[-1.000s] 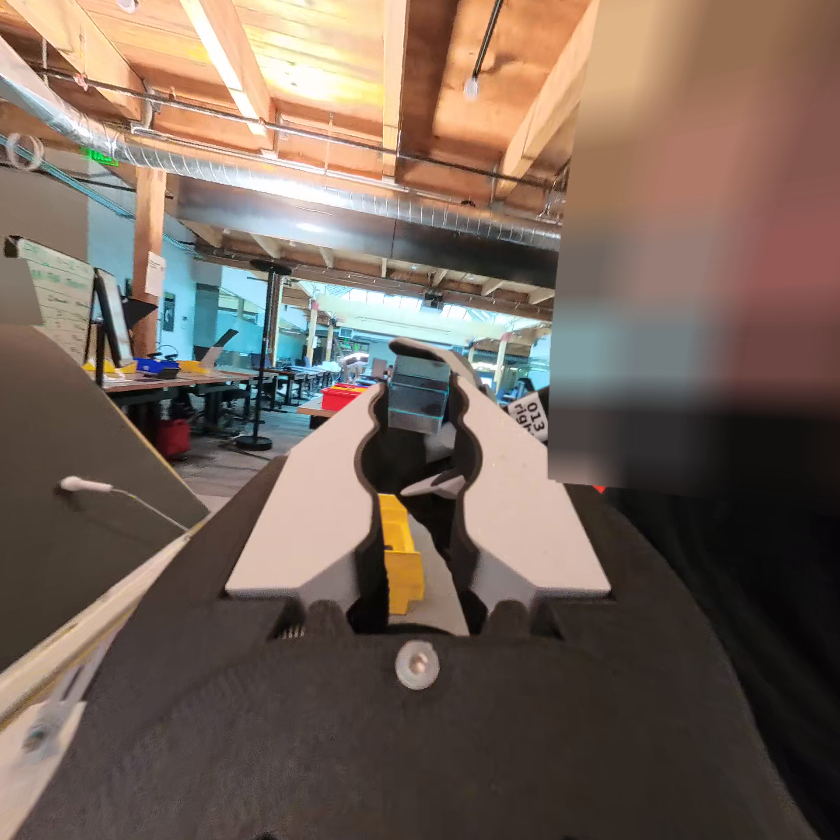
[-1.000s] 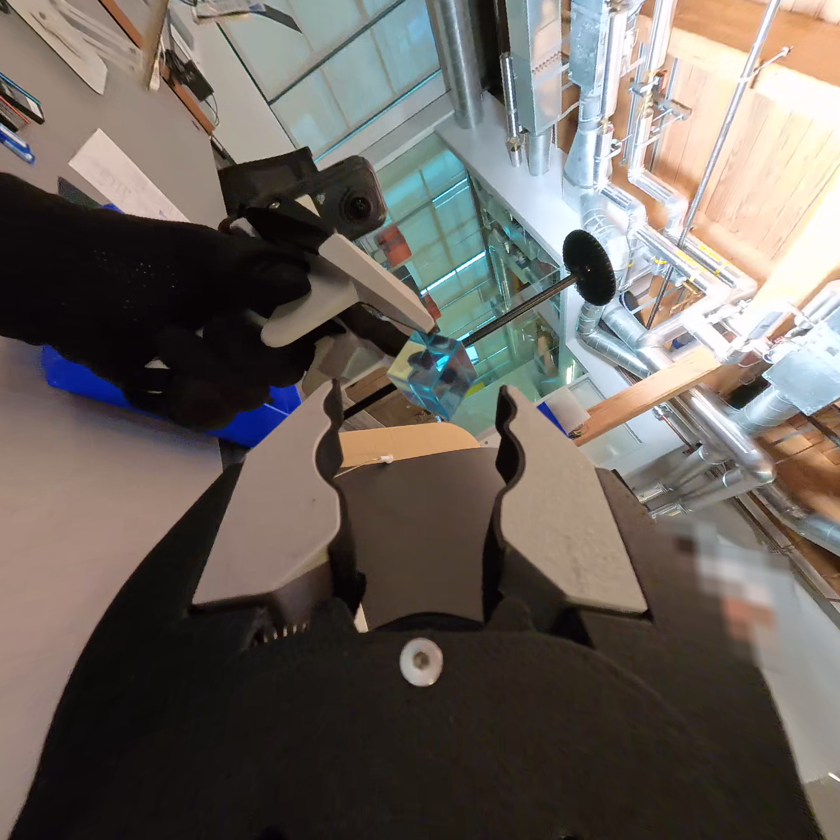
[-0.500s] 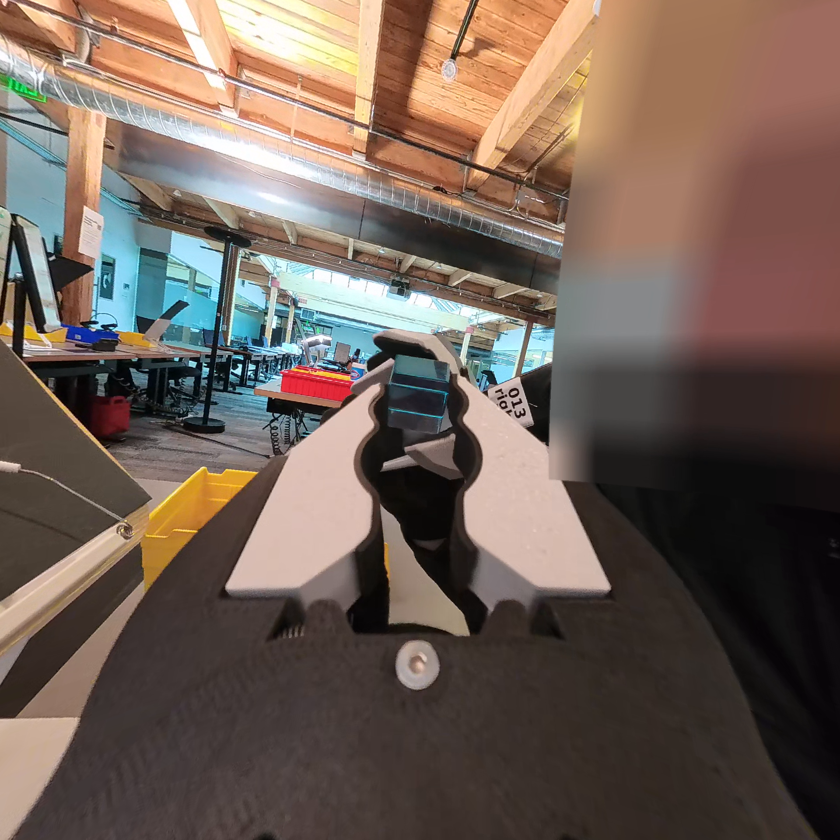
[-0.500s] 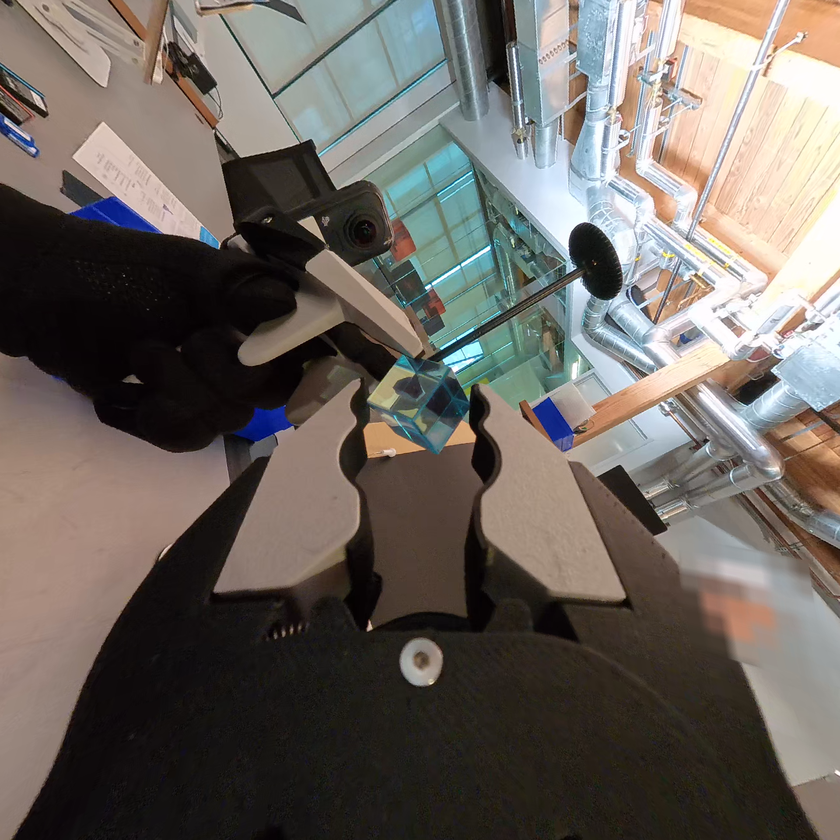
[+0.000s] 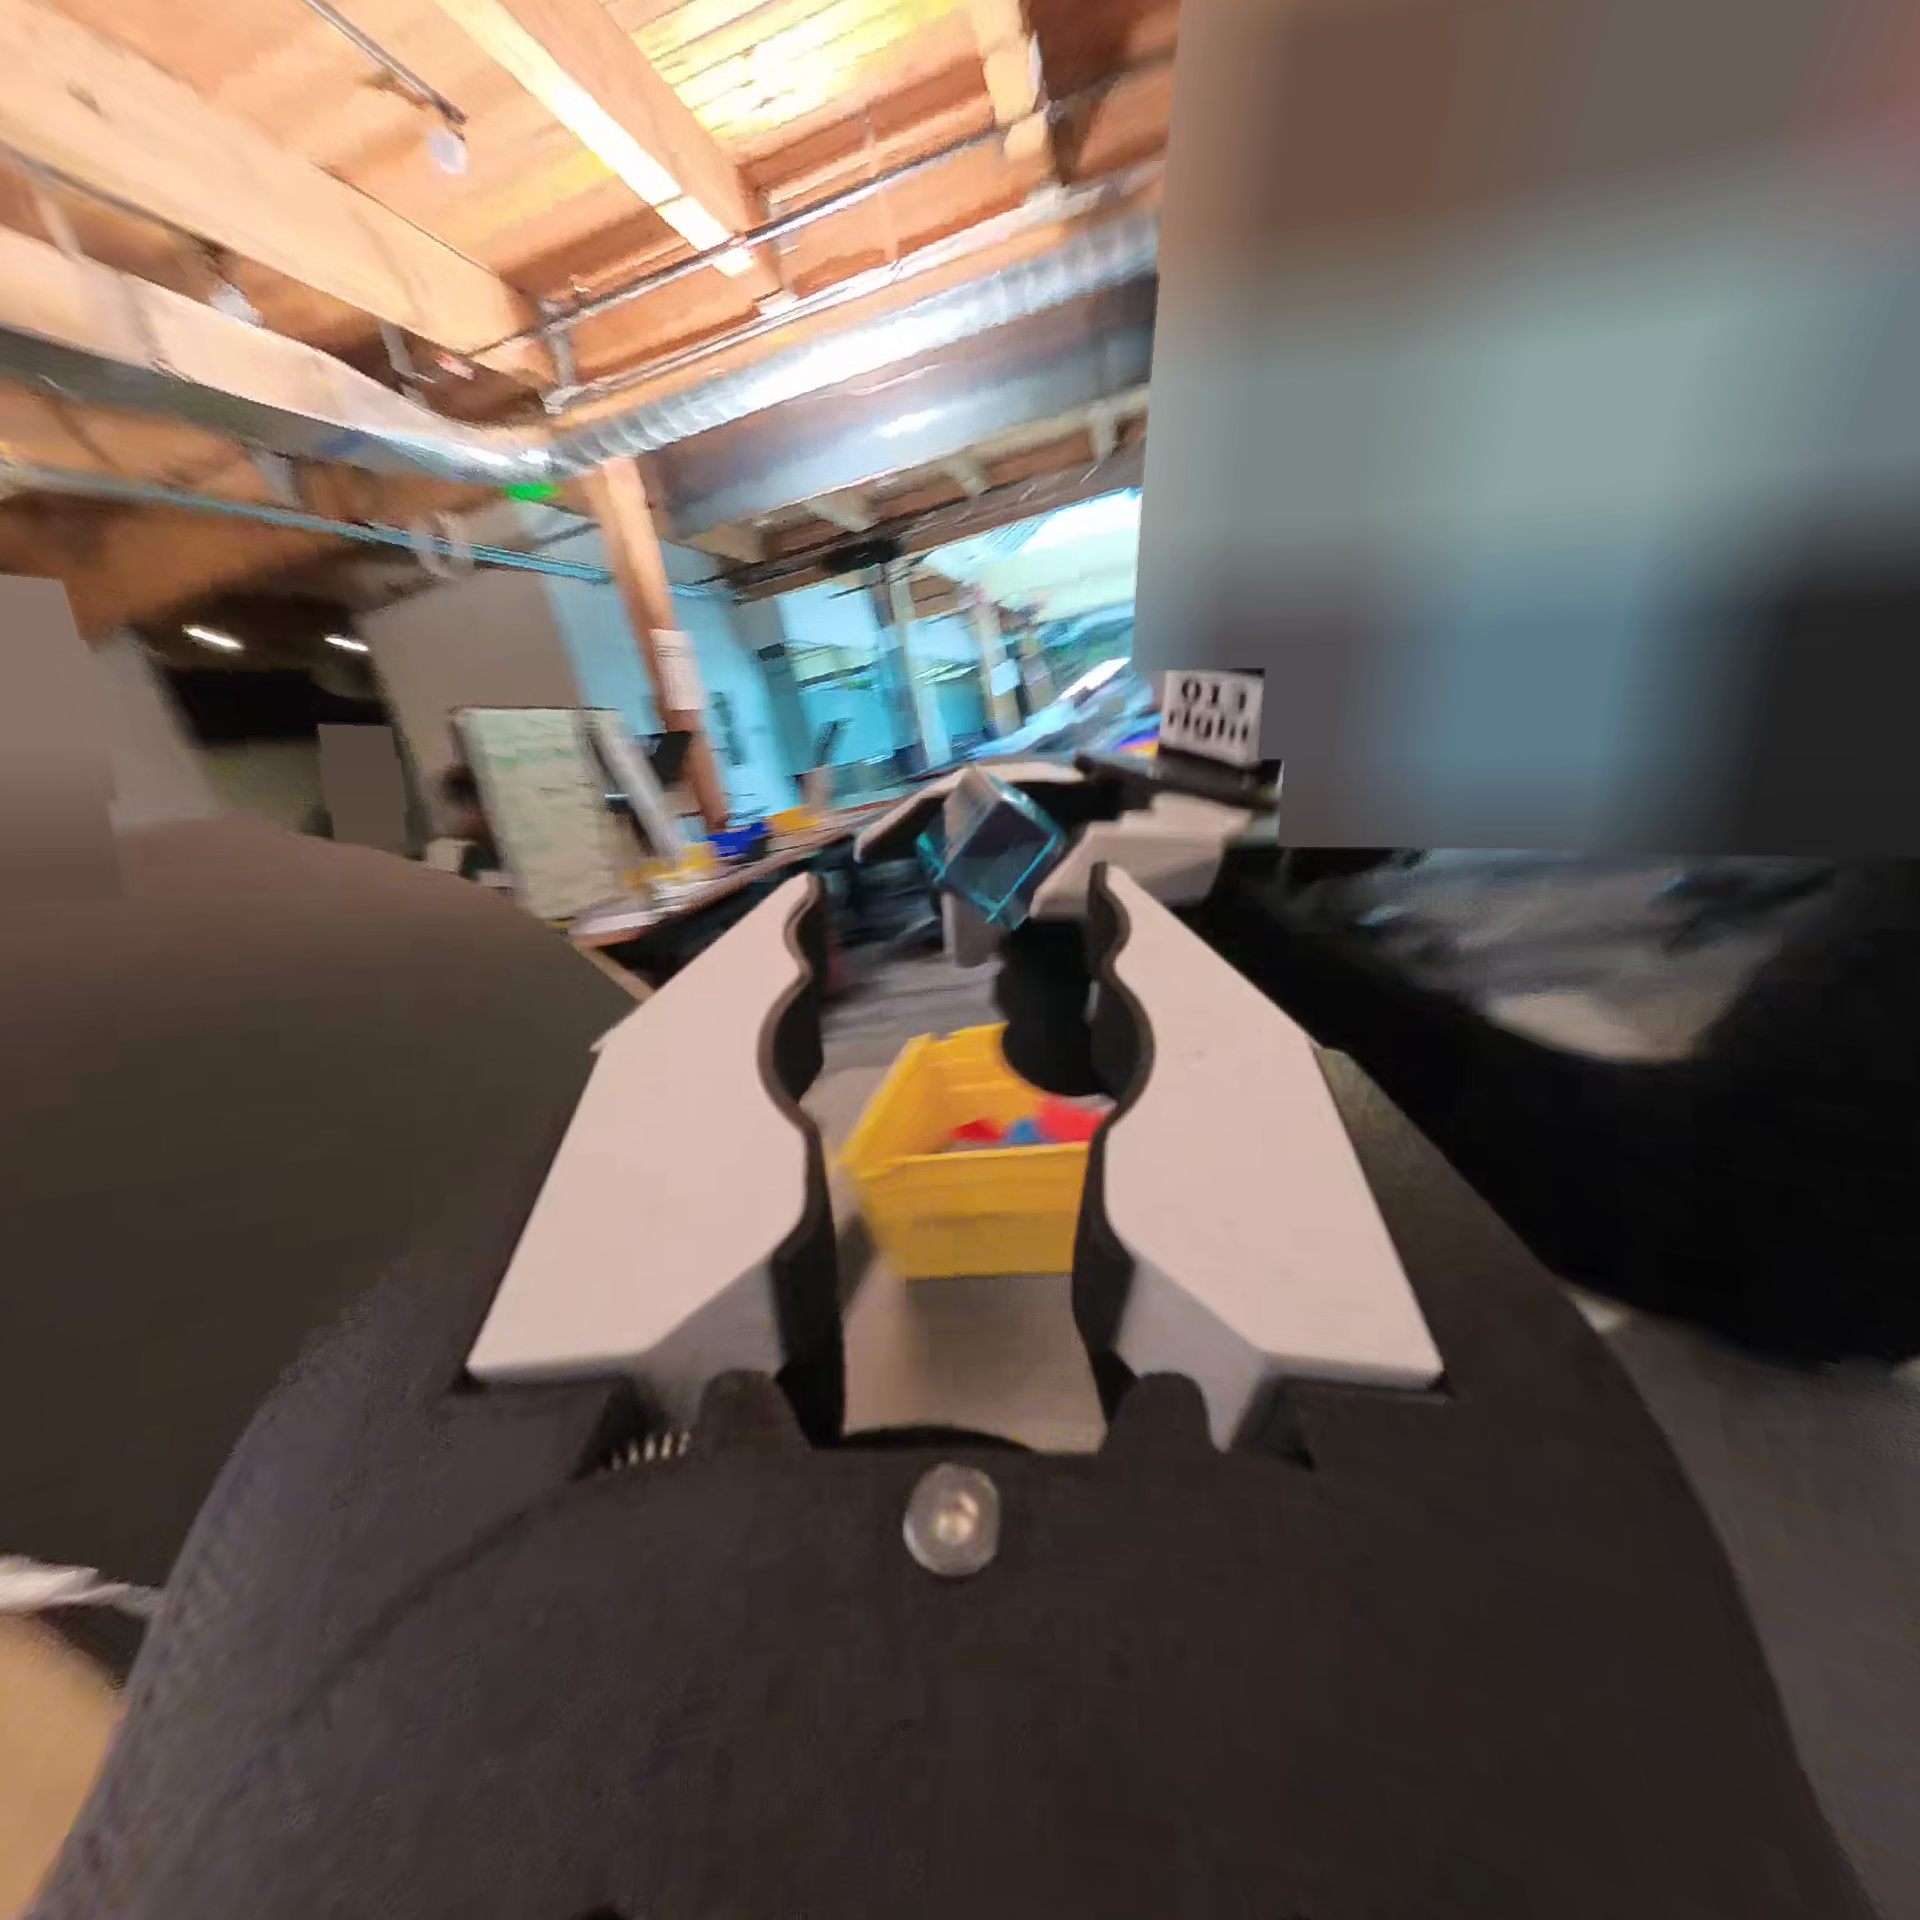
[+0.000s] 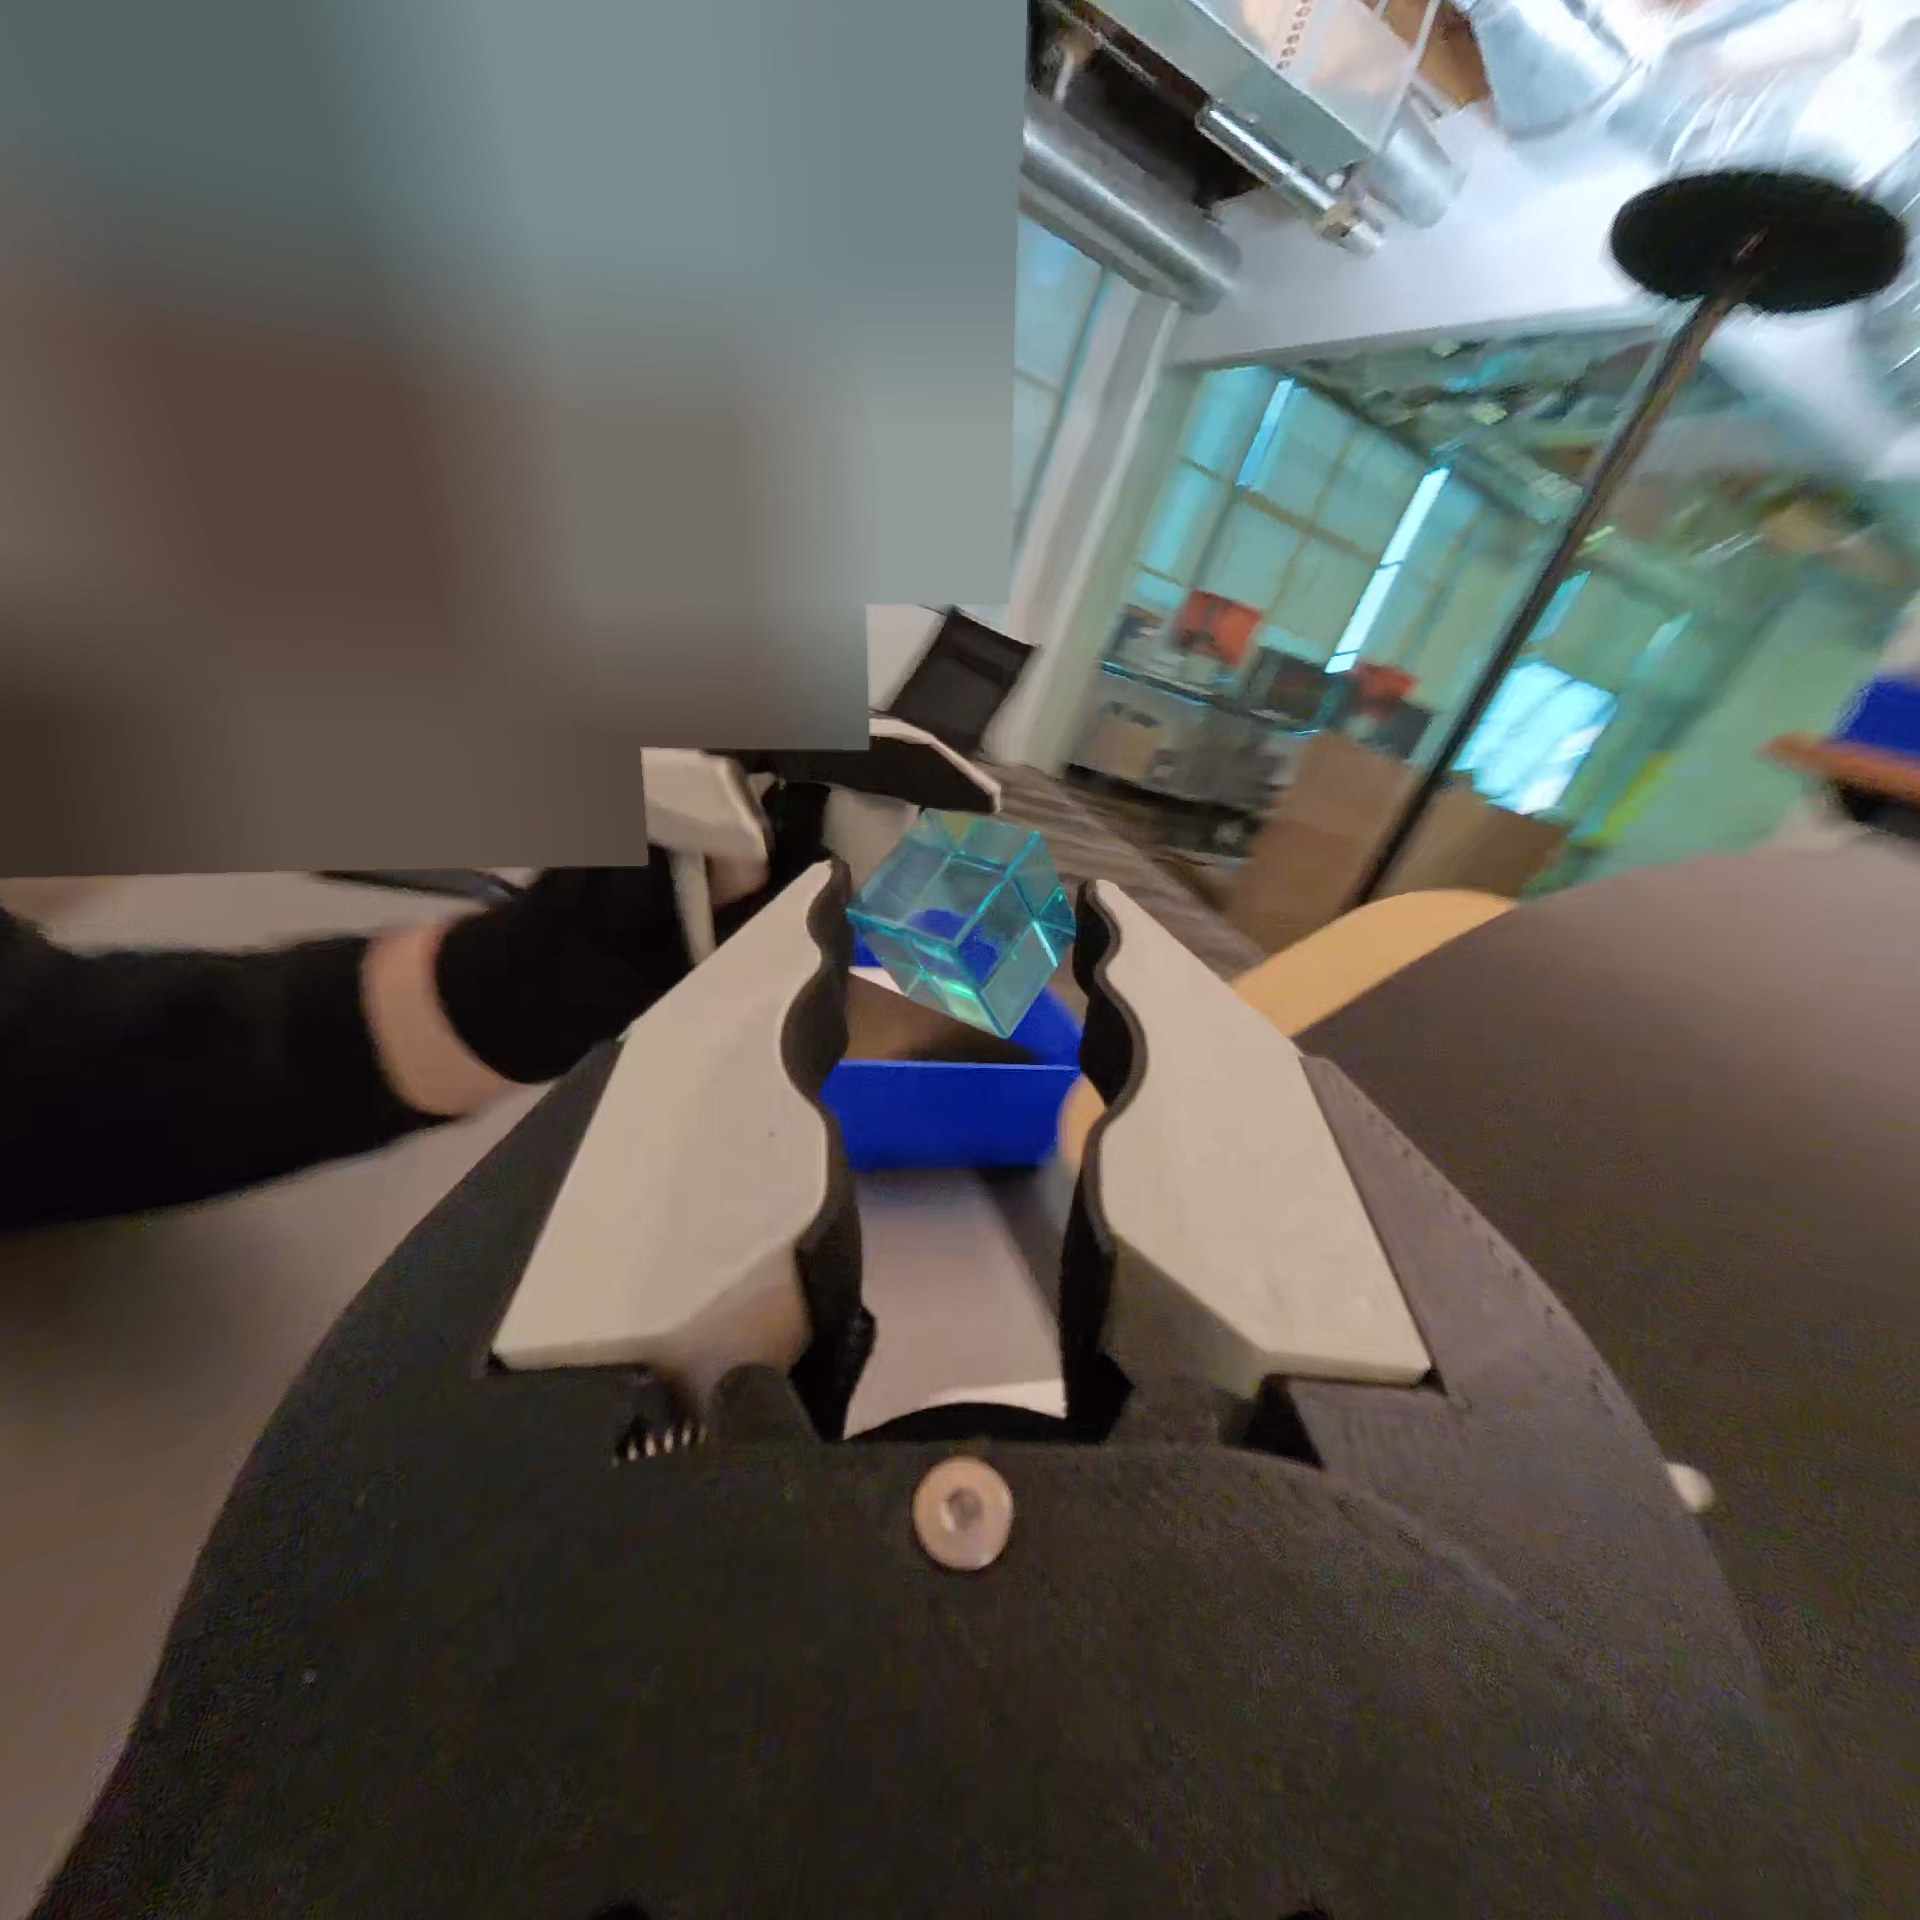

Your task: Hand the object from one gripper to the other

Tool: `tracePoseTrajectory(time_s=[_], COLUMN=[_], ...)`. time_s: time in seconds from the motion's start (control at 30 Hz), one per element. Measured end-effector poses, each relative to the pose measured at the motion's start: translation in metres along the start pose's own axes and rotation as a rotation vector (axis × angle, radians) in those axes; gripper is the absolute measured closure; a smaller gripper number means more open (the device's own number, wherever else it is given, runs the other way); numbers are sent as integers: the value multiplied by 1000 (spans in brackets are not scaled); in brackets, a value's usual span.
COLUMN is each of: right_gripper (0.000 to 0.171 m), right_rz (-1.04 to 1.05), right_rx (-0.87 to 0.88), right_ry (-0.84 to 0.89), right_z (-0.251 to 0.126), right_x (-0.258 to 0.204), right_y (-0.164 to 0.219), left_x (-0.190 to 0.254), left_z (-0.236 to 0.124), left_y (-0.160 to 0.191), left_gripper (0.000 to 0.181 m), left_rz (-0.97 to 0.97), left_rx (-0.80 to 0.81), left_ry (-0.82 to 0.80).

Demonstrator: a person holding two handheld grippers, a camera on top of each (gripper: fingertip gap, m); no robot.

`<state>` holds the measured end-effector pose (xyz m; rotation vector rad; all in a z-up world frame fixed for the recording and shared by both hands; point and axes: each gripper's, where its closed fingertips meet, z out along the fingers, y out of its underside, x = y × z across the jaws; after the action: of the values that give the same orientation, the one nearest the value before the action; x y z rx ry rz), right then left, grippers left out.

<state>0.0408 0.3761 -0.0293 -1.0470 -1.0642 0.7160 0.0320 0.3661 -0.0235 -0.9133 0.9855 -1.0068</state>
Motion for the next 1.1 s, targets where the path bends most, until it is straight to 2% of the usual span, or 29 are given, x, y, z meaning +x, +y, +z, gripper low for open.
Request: tracePoseTrajectory(time_s=[0.03,0.17,0.3,0.6,1.1], right_gripper=[131,131,131,131,131], right_rz=[111,410,523,572,532], right_rx=[25,87,58,-19,-95], right_ry=[-54,-192,-295,-392,-440], right_z=[-2,-4,3,10,12], right_x=[0,0,-13,-33,-48], right_y=[0,5,14,27,37], left_x=[-2,-8,0,6,15], left_z=[-1,3,13,20,22], left_y=[2,13,22,42,61], left_gripper=[129,114,109,124,135], left_rz=[120,547,793,888,836], left_rx=[-47,-238,-330,-417,-479], left_ry=[-59,-237,-287,-249,-157])
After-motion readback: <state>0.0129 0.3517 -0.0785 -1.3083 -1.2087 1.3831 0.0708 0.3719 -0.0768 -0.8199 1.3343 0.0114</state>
